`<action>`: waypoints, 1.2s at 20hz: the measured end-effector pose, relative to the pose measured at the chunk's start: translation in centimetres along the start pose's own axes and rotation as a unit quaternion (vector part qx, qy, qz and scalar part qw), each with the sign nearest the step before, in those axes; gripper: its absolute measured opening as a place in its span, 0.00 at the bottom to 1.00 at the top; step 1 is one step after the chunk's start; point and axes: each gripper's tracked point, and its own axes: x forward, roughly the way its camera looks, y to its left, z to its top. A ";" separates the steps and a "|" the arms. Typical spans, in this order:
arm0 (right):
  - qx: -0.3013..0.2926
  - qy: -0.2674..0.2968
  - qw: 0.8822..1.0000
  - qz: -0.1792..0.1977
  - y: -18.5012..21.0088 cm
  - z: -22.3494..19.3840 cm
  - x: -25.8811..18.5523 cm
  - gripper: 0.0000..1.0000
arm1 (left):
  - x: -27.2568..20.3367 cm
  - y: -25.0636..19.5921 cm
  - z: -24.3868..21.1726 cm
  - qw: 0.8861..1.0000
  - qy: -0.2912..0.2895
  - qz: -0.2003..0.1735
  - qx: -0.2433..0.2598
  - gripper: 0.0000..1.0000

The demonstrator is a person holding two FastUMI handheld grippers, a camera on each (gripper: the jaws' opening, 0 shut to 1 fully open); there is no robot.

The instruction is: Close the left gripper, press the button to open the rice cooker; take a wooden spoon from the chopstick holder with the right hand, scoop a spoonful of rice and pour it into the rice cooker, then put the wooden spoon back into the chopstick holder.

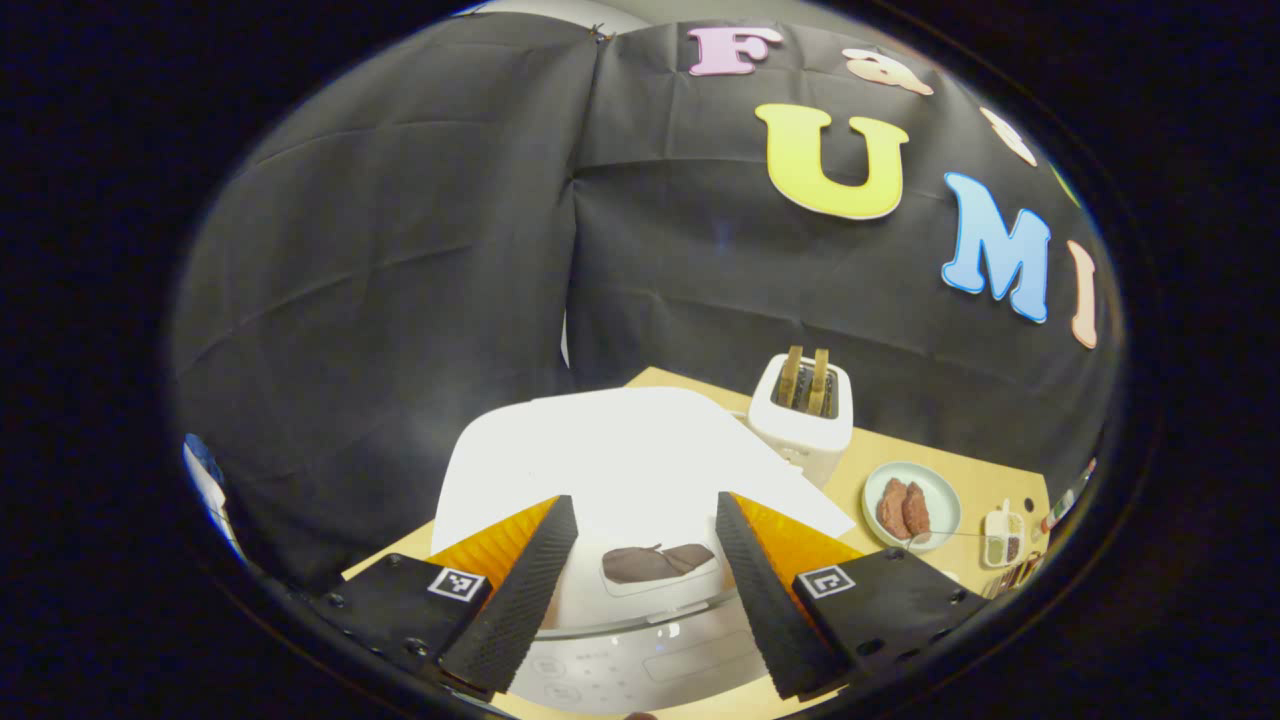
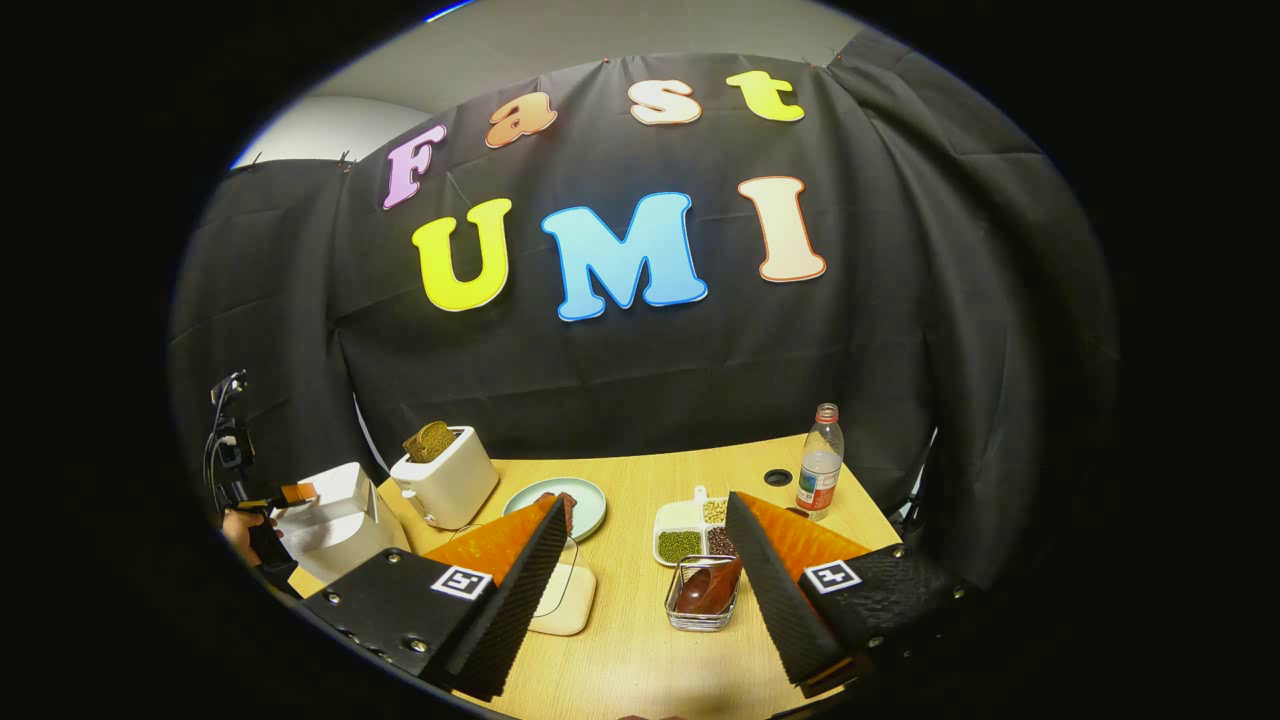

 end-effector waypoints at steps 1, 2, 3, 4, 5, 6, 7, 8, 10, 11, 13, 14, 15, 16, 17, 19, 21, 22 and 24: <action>0.000 0.001 1.000 0.000 0.0 -0.1 -0.1 0.98 | 0.1 0.1 -0.9 1.000 0.012 -0.004 -0.003 0.98; 0.000 0.001 1.000 -0.001 0.0 -0.1 -0.1 0.98 | -0.2 0.4 -1.0 1.000 0.013 -0.004 -0.002 0.98; -0.001 0.003 1.000 -0.003 -0.2 -0.3 -0.2 0.98 | 0.1 0.5 -1.0 1.000 0.010 -0.005 0.002 0.98; 0.001 0.003 1.000 -0.004 -0.2 -0.3 -0.1 0.98 | 0.1 0.5 -1.2 1.000 0.015 -0.004 0.006 0.96; 0.004 0.004 1.000 -0.004 -0.3 -0.3 -0.1 0.98 | 0.1 0.5 -1.5 1.000 0.020 -0.002 0.012 0.98; 0.007 0.004 1.000 -0.006 -0.4 -0.4 -0.1 0.98 | 0.1 0.5 -1.5 1.000 0.022 -0.001 0.018 0.97; 0.011 0.000 1.000 -0.008 -0.5 -0.2 -0.2 0.98 | 0.2 0.5 -1.6 0.999 0.024 -0.002 0.021 0.98; 0.016 -0.009 1.000 -0.008 -0.5 0.3 -0.4 0.98 | 0.3 0.4 -1.3 1.000 0.020 -0.004 0.022 0.97; 0.017 -0.017 1.000 -0.008 -0.7 2.0 -0.3 0.98 | 0.4 0.5 -1.0 1.000 0.016 -0.011 0.020 0.98; 0.014 -0.020 1.000 -0.007 -0.6 2.0 -0.5 0.98 | 0.6 0.6 -1.1 0.999 0.016 -0.015 0.026 0.98; 0.015 -0.024 1.000 -0.007 -0.5 2.4 -0.7 0.98 | 0.7 0.5 -1.0 0.998 0.013 -0.021 0.051 0.98; 0.017 -0.025 1.000 -0.006 -0.4 2.6 -0.9 0.98 | 0.5 0.4 -0.9 0.998 0.017 -0.027 0.055 0.98; 0.019 -0.027 0.999 -0.006 -0.4 2.7 -1.1 0.98 | 0.1 0.1 -0.3 0.998 0.008 -0.036 0.044 0.98; 0.016 -0.030 0.999 -0.006 -0.3 3.0 -1.4 0.98 | -0.8 -0.3 1.4 0.999 -0.023 -0.041 0.027 0.97; 0.012 -0.034 0.999 -0.007 -0.3 3.2 -1.7 0.98 | -2.0 -0.7 3.6 0.997 -0.061 -0.048 0.020 0.96; 0.005 -0.055 0.998 -0.007 0.5 3.5 -3.1 0.98 | -5.7 -2.8 6.9 0.988 -0.124 -0.080 0.034 0.98; 0.003 -0.081 0.997 -0.003 1.3 5.4 -4.3 0.98 | -10.1 -5.6 9.2 0.975 -0.178 -0.113 0.067 0.97; 0.001 -0.090 0.996 0.004 2.0 6.2 -4.8 0.97 | -12.5 -7.1 9.9 0.968 -0.199 -0.132 0.075 0.97; -0.004 -0.099 0.995 0.010 3.0 7.3 -5.5 0.98 | -17.3 -11.3 11.1 0.957 -0.221 -0.174 0.072 0.97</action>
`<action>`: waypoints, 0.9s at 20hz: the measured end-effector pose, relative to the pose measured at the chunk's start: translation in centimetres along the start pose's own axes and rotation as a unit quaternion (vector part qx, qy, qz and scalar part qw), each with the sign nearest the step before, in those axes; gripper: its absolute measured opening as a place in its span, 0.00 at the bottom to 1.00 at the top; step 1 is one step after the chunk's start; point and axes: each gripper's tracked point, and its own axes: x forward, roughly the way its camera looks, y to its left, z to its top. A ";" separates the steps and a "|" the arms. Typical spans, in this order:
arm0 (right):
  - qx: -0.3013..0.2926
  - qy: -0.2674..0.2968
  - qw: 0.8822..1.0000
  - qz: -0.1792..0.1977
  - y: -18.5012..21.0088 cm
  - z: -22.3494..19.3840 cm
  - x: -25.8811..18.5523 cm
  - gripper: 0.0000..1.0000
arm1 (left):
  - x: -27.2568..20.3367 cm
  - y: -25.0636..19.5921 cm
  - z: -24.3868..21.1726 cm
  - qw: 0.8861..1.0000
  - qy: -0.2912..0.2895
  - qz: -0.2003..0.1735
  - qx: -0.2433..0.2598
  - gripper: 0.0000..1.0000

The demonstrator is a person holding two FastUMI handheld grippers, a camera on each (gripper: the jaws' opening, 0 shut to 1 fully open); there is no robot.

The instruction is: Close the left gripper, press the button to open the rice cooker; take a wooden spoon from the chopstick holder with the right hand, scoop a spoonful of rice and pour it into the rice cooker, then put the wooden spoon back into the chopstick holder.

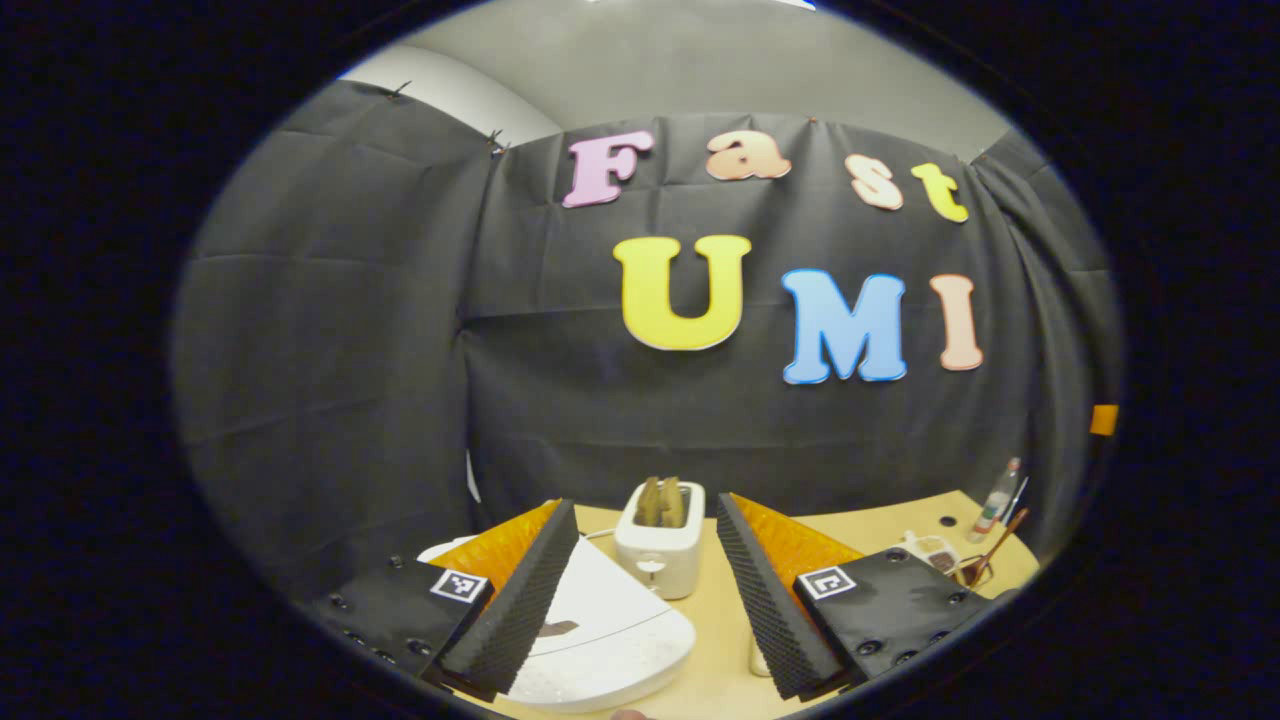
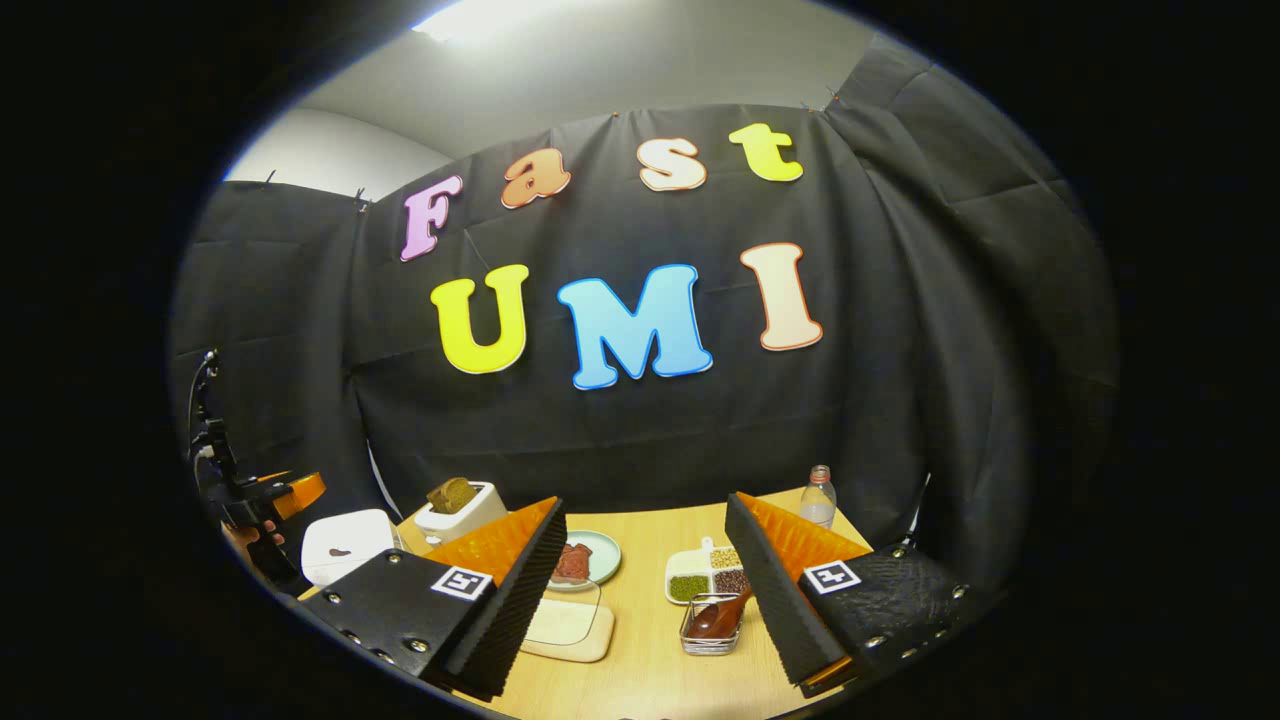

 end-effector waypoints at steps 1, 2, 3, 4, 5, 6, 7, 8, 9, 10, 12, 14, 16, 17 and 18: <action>0.002 -0.005 1.000 0.003 0.4 0.7 -0.3 0.98 | -1.0 -2.4 1.2 1.000 -0.013 -0.019 -0.005 0.97; 0.003 -0.009 1.000 0.000 0.8 1.6 -0.5 0.98 | -1.9 -4.3 2.6 0.999 -0.026 -0.032 -0.008 0.97; 0.005 -0.014 1.000 -0.002 1.0 2.3 -0.7 0.98 | -2.9 -5.7 3.7 0.999 -0.034 -0.039 -0.010 0.97; 0.006 -0.020 1.000 -0.006 1.2 3.1 -1.0 0.98 | -3.9 -7.2 4.6 0.998 -0.037 -0.048 -0.021 0.96; 0.002 -0.025 1.000 -0.010 1.4 3.8 -1.2 0.97 | -4.7 -8.7 4.9 0.997 -0.034 -0.060 -0.038 0.97; -0.004 -0.029 0.999 -0.014 1.6 4.6 -1.6 0.97 | -5.5 -9.8 5.4 0.996 -0.031 -0.068 -0.051 0.95; -0.009 -0.038 0.999 -0.013 2.0 5.4 -2.0 0.97 | -6.5 -10.5 6.1 0.996 -0.032 -0.072 -0.051 0.97; -0.012 -0.043 0.999 -0.014 2.4 6.1 -2.4 0.97 | -7.1 -10.7 7.2 0.996 -0.043 -0.068 -0.042 0.96; -0.010 -0.045 0.999 -0.012 2.8 6.2 -2.8 0.97 | -7.8 -11.1 8.1 0.996 -0.048 -0.070 -0.038 0.96; -0.004 -0.045 0.999 -0.012 3.3 6.4 -3.1 0.97 | -8.4 -11.9 8.5 0.995 -0.047 -0.081 -0.045 0.96; 0.009 -0.045 0.999 -0.010 3.8 6.4 -4.0 0.97 | -9.7 -13.1 8.7 0.992 -0.047 -0.101 -0.051 0.97; 0.008 -0.050 0.999 -0.016 4.1 6.5 -4.6 0.97 | -10.0 -12.6 9.0 0.993 -0.052 -0.099 -0.040 0.97; 0.004 -0.052 0.998 -0.020 4.6 6.2 -5.2 0.97 | -10.0 -12.3 8.2 0.994 -0.043 -0.097 -0.030 0.98; 0.004 -0.052 0.998 -0.022 4.8 6.0 -5.4 0.97 | -10.0 -12.7 7.8 0.993 -0.038 -0.106 -0.029 0.98; 0.006 -0.052 0.998 -0.023 5.0 5.8 -5.7 0.97 | -10.1 -12.8 7.7 0.993 -0.035 -0.113 -0.031 0.96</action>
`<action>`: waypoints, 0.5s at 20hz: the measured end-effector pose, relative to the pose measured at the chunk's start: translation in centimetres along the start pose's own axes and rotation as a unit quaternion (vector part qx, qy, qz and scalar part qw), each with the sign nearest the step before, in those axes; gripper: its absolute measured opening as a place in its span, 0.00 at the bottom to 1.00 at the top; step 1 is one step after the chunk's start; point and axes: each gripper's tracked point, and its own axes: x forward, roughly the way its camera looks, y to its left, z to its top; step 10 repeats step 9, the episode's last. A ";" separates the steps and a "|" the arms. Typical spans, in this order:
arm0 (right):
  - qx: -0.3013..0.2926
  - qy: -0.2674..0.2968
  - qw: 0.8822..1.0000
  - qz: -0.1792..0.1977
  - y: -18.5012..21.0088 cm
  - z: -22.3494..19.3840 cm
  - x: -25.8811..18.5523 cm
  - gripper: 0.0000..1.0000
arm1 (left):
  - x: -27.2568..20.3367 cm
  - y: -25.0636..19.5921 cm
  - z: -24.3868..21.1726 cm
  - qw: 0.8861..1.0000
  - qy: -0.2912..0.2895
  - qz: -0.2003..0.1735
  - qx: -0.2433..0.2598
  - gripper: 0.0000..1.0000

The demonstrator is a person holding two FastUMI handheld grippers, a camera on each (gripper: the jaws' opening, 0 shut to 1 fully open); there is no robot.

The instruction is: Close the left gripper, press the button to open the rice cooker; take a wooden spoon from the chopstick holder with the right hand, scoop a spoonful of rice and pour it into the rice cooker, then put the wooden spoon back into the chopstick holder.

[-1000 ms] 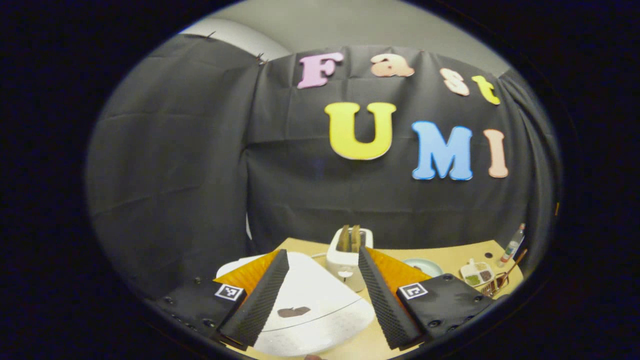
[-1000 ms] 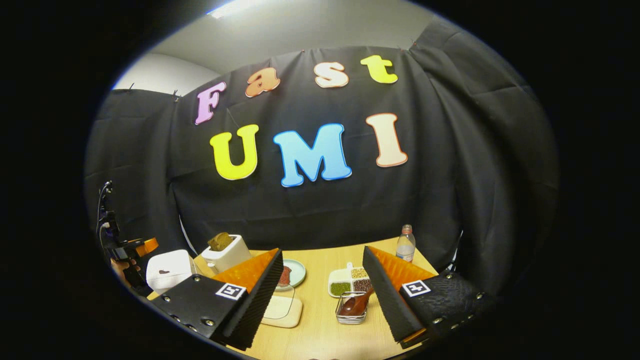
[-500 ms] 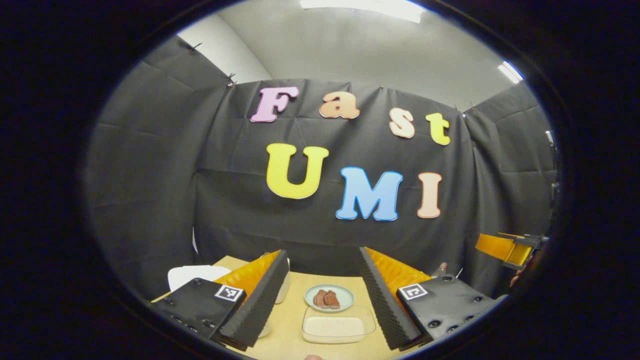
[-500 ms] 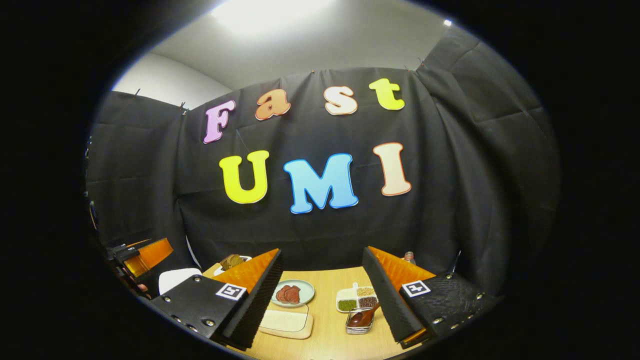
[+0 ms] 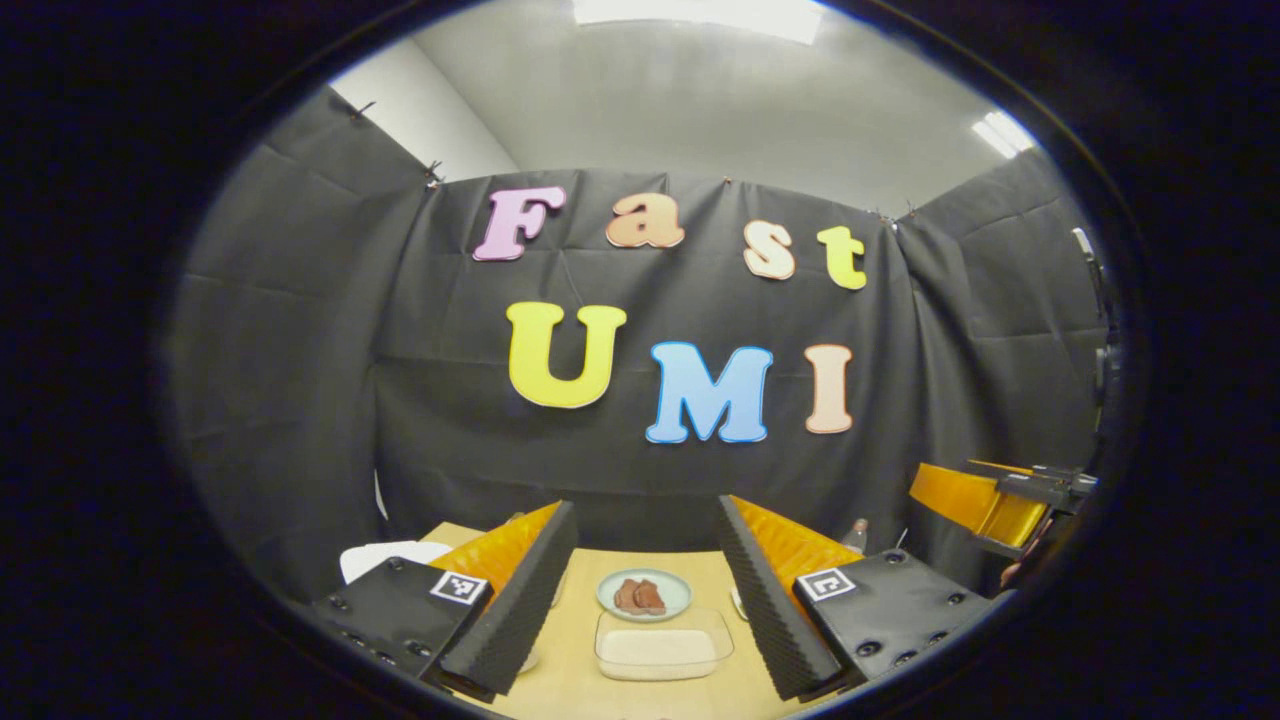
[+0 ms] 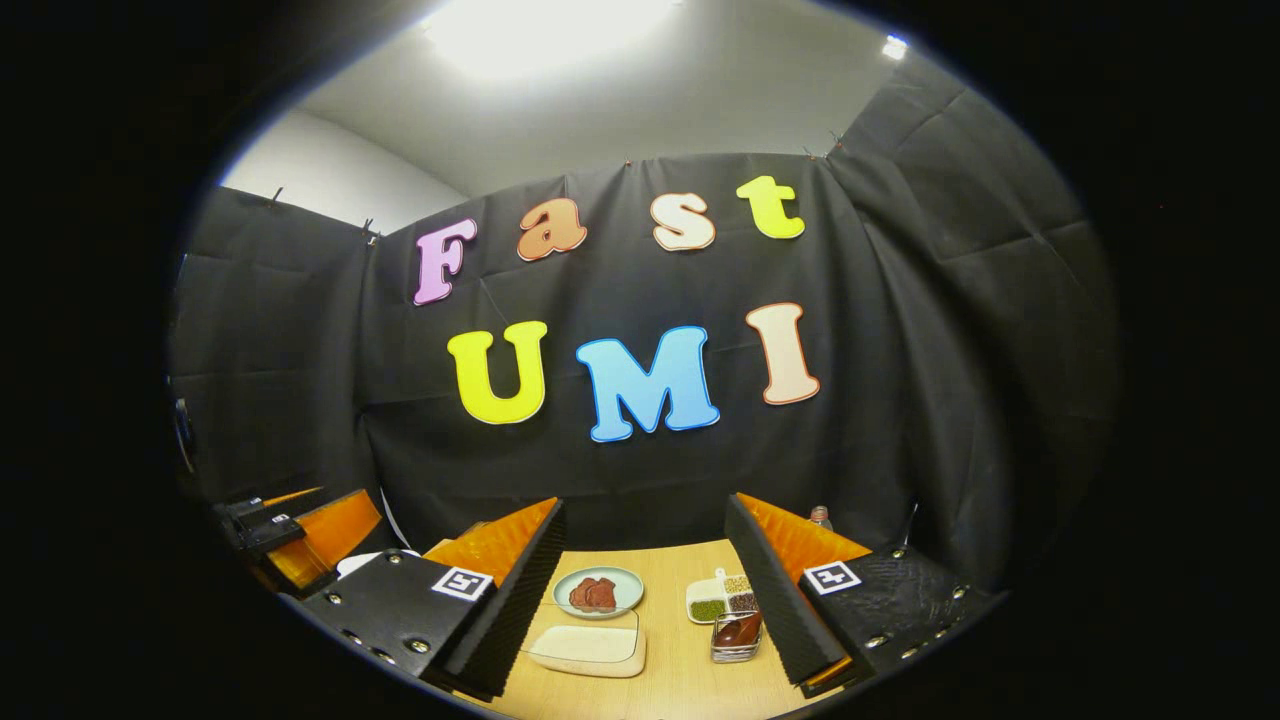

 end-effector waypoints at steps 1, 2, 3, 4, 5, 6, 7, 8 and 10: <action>0.001 -0.002 1.000 -0.002 0.2 0.0 -0.1 0.97 | 0.1 0.2 0.1 1.000 0.002 -0.004 0.000 0.97; -0.001 -0.002 1.000 -0.004 0.3 0.0 -0.3 0.97 | -0.1 0.3 0.3 1.000 0.001 -0.005 0.000 0.96; -0.003 -0.002 1.000 -0.006 0.4 -0.2 -0.5 0.97 | -0.2 0.4 0.6 1.000 -0.002 -0.007 0.000 0.96; -0.004 -0.003 1.000 -0.006 0.7 -0.2 -0.6 0.97 | -0.3 0.5 0.8 1.000 -0.004 -0.009 0.000 0.96; -0.006 -0.003 1.000 -0.007 0.8 -0.2 -0.6 0.97 | -0.3 0.5 0.7 1.000 -0.004 -0.010 0.001 0.96; -0.008 -0.003 1.000 -0.007 1.0 -0.4 -0.6 0.97 | -0.3 0.6 0.9 1.000 -0.005 -0.010 0.004 0.96; -0.009 -0.003 1.000 -0.007 1.2 -0.3 -0.7 0.97 | -0.3 0.7 0.7 1.000 -0.004 -0.011 0.006 0.96; -0.010 -0.003 1.000 -0.006 1.4 -0.3 -0.8 0.97 | -0.3 0.8 0.7 1.000 -0.002 -0.012 0.004 0.98; -0.011 -0.003 1.000 -0.006 1.6 -0.3 -0.8 0.97 | -0.3 0.9 0.5 1.000 -0.001 -0.013 0.000 0.98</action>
